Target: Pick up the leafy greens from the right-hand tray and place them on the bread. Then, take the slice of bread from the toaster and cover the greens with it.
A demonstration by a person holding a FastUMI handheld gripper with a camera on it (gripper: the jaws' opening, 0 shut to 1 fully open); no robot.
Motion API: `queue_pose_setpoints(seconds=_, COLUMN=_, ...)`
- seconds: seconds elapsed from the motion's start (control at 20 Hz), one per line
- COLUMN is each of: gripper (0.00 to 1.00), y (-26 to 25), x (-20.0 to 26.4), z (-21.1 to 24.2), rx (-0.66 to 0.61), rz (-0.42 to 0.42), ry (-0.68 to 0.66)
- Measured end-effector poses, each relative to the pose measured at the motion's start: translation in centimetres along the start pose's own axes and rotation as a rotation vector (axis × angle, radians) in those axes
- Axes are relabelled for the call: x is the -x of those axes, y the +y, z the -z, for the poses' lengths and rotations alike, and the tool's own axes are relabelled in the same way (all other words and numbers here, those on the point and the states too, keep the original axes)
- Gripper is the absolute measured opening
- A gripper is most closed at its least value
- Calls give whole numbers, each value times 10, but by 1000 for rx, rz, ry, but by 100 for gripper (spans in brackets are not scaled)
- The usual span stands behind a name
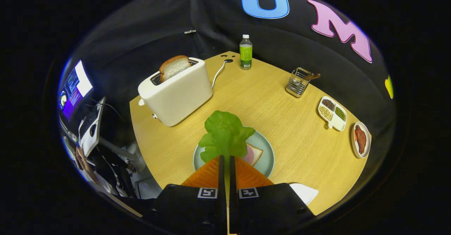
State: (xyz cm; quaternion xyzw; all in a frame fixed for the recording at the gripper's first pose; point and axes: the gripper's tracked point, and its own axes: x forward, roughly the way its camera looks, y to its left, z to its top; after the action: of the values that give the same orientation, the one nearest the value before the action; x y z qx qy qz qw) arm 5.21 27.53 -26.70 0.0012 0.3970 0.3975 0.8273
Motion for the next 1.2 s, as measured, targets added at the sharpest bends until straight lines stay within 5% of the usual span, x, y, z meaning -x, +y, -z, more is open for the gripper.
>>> queue_pose_setpoints(seconds=0.05, gripper=7, y=-5, x=-9, z=1, rx=-7, rz=19, ry=11)
queue_pose_setpoints(seconds=0.15, gripper=23, y=-19, x=-18, z=1, rx=-35, rz=74, ry=20)
queue_pose_setpoints(seconds=0.3, gripper=94, y=-23, x=-22, z=-3, rx=-38, rz=108, ry=-15)
queue_pose_setpoints(seconds=0.9, gripper=90, y=10, x=43, z=-54, rx=-58, rz=54, ry=-225)
queue_pose_setpoints(seconds=1.2, gripper=90, y=42, x=87, z=-116, rx=-81, rz=-4, ry=-386)
